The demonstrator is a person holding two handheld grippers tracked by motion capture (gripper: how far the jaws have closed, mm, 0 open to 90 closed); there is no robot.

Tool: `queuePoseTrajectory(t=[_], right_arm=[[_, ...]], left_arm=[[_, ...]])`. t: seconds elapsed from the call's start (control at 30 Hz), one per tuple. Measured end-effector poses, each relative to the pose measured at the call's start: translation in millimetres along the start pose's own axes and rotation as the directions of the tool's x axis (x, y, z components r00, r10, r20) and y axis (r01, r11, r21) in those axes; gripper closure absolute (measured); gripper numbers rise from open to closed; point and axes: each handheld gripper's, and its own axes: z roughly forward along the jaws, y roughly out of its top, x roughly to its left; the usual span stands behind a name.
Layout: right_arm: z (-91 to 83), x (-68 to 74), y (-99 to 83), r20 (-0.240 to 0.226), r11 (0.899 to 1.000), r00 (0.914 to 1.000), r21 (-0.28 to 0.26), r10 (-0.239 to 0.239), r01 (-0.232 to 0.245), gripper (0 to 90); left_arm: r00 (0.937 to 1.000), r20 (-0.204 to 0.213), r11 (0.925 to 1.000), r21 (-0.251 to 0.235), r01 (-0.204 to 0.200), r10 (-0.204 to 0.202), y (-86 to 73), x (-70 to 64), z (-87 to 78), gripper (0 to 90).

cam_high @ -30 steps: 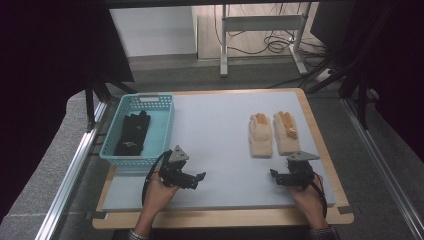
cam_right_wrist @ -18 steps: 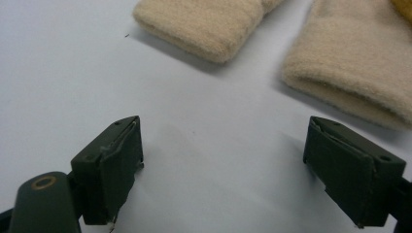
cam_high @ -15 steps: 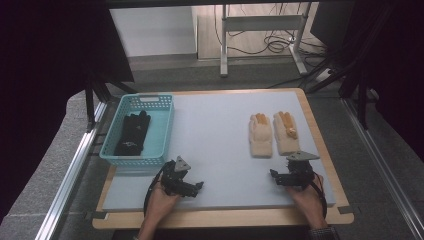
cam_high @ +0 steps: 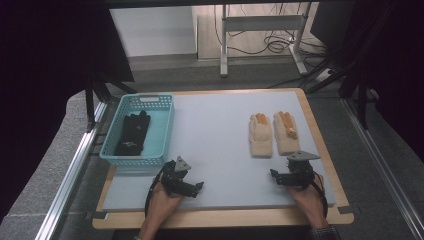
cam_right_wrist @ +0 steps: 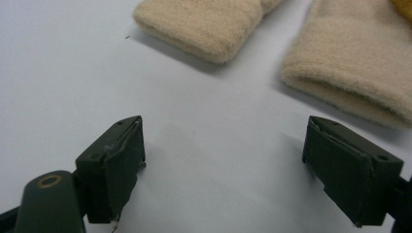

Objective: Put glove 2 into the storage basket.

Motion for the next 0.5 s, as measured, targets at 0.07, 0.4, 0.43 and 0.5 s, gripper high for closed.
queuePoseTrajectory(t=[0.07, 0.4, 0.43, 0.5], right_arm=[[-1.3, -1.2, 0.0, -0.013, 1.000, 0.9998, -0.007, 0.016, -0.016, 18.5], [-7.5, -9.0, 15.2, -0.044, 1.000, 0.9990, -0.021, 0.009, -0.010, 22.2], [-7.7, -11.4, 22.0, -0.055, 1.000, 0.9985, -0.024, 0.005, -0.006, 23.9], [-7.4, -12.5, 25.6, -0.062, 1.000, 0.9981, -0.024, 0.001, -0.003, 24.9]], left_arm=[[1.0000, -0.001, 1.0000, -0.001, 0.000, 0.000, -0.1, -0.1, 0.0, 0.0], [1.0000, -0.001, 1.0000, -0.001, 0.001, -0.001, -0.1, -0.1, 0.0, 0.1], [1.0000, -0.001, 1.0000, -0.002, 0.002, -0.002, -0.1, -0.1, -0.1, 0.1], [1.0000, -0.001, 1.0000, -0.002, 0.002, -0.002, -0.2, -0.2, -0.1, 0.2]])
